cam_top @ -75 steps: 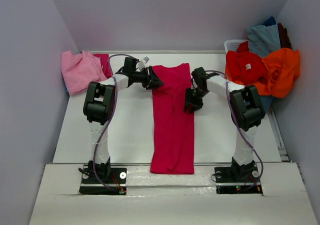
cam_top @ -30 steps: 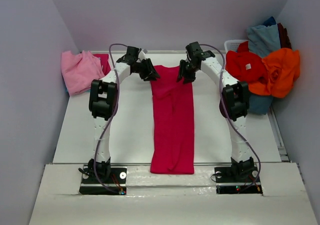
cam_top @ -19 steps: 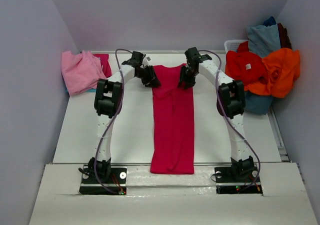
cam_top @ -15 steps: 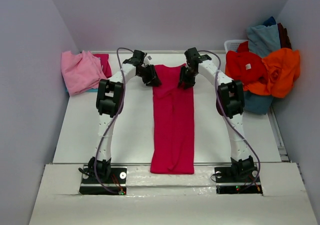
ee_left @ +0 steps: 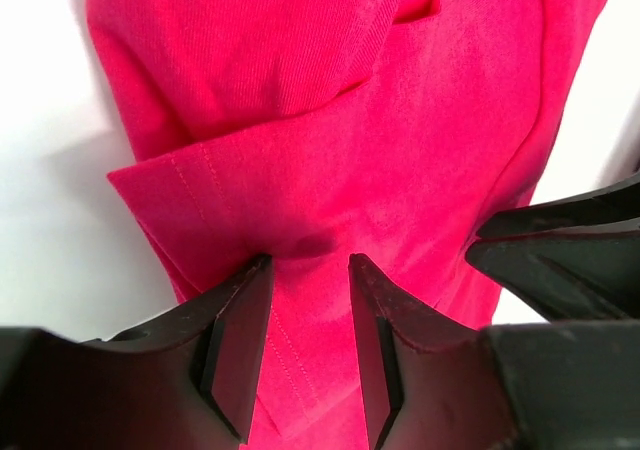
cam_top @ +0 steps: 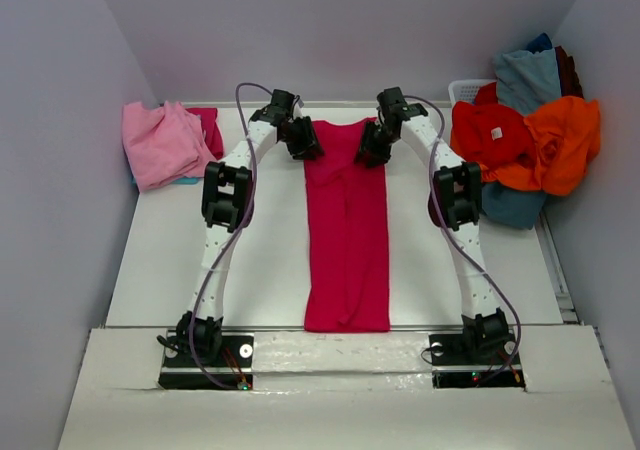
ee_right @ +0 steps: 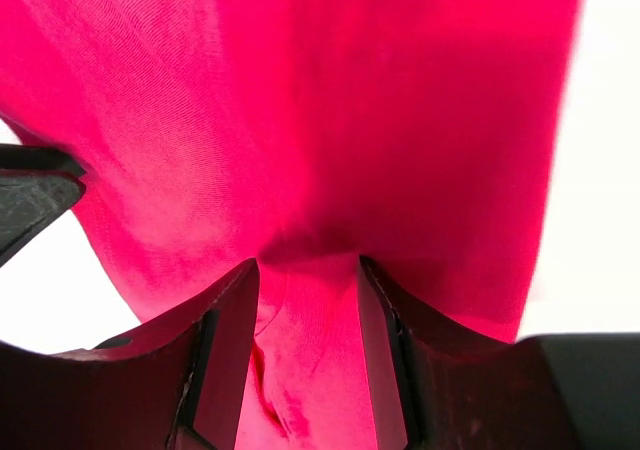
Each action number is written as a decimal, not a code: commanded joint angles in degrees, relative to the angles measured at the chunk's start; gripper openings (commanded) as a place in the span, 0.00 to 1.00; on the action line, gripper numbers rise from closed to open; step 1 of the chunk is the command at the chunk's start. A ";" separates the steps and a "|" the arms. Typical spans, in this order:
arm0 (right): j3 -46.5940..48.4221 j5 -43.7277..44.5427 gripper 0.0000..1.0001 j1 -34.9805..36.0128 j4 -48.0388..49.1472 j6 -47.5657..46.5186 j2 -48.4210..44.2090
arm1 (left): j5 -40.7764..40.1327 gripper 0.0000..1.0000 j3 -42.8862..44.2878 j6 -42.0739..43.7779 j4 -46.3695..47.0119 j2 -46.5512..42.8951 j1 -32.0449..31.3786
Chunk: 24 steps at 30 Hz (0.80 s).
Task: Fold and stack the t-shirts
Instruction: Fold the tshirt
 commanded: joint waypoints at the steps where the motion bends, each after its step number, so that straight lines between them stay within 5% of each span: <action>1: 6.22 -0.02 0.51 -3.85 1.94 0.43 4.82 | -3.91 0.50 4.40 -1.15 0.76 4.77 1.18; 11: 6.23 -4.59 0.58 -5.18 9.05 -2.47 4.82 | -3.29 0.72 7.75 -6.25 11.73 5.75 4.34; 24: -4.93 -6.80 0.58 -3.94 7.84 -6.34 -8.43 | -8.39 0.75 -5.05 0.94 14.03 -11.54 2.59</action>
